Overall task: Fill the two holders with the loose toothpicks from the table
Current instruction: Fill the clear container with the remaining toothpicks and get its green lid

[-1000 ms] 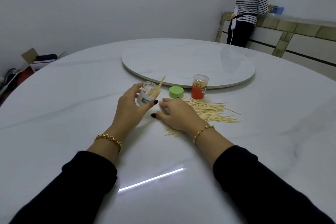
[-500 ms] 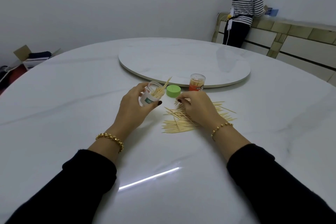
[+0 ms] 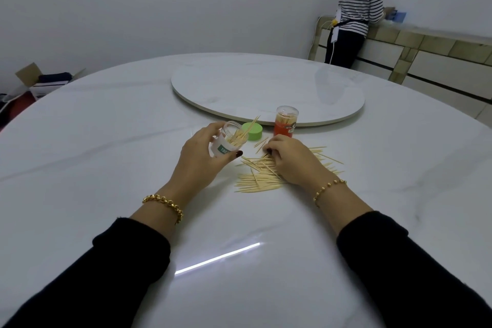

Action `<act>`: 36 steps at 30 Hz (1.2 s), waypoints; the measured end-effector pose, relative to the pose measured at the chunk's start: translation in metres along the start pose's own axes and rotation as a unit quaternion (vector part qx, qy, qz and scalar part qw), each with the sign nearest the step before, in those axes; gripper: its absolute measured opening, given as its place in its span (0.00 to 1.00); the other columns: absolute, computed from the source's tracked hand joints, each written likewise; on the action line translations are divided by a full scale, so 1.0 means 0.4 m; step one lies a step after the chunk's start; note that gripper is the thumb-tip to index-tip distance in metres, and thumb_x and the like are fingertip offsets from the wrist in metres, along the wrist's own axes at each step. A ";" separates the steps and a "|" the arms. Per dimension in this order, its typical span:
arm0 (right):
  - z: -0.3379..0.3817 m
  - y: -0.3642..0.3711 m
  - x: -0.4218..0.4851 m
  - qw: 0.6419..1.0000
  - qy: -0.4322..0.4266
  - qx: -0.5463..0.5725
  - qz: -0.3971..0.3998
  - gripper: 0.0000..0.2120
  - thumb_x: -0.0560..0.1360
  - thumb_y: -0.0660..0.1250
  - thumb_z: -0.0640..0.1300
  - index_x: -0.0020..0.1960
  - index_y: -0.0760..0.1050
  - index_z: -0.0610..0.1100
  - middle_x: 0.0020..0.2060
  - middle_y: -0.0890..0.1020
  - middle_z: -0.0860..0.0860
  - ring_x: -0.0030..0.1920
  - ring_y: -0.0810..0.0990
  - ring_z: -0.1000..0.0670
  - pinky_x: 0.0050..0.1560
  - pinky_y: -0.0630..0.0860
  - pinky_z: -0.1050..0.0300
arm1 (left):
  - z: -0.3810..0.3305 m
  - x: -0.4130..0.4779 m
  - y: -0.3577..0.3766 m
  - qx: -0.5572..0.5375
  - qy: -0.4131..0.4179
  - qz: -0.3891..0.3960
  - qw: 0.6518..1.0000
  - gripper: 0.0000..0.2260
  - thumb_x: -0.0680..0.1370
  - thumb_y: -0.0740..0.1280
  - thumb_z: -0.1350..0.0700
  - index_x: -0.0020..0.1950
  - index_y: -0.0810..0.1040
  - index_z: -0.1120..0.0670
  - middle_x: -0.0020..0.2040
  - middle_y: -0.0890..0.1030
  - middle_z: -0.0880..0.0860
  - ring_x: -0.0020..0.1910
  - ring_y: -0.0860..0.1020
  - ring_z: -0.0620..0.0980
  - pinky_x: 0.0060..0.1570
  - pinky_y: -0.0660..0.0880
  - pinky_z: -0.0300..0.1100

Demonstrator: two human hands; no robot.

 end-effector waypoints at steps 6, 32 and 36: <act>-0.023 -0.022 -0.062 0.999 -0.012 0.024 -0.029 0.14 0.79 0.57 0.37 0.59 0.79 0.40 0.58 0.78 0.48 0.58 0.76 0.47 0.58 0.71 0.56 | -0.012 -0.006 0.008 0.003 0.010 0.009 1.000 0.26 0.70 0.75 0.48 0.66 0.73 0.49 0.58 0.77 0.50 0.55 0.74 0.48 0.54 0.72 0.39; -0.004 0.002 0.042 0.999 -0.034 -0.011 0.002 0.12 0.78 0.61 0.36 0.56 0.81 0.42 0.56 0.79 0.49 0.54 0.77 0.47 0.54 0.74 0.54 | -0.003 -0.005 0.032 0.012 0.019 0.028 0.999 0.27 0.69 0.76 0.49 0.66 0.73 0.50 0.58 0.78 0.49 0.54 0.75 0.46 0.50 0.69 0.31; -0.014 -0.012 0.036 1.000 -0.009 -0.001 -0.010 0.10 0.76 0.65 0.36 0.51 0.83 0.44 0.49 0.83 0.50 0.51 0.79 0.49 0.53 0.73 0.60 | -0.002 -0.007 0.028 0.011 0.014 0.028 0.999 0.27 0.69 0.75 0.48 0.67 0.73 0.49 0.58 0.78 0.49 0.55 0.75 0.47 0.53 0.70 0.35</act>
Point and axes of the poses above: each hand's wrist, its own x-axis towards the middle knuckle, its own y-axis out of the palm, z = x × y, the point moved 4 cm from there along x, towards the middle knuckle
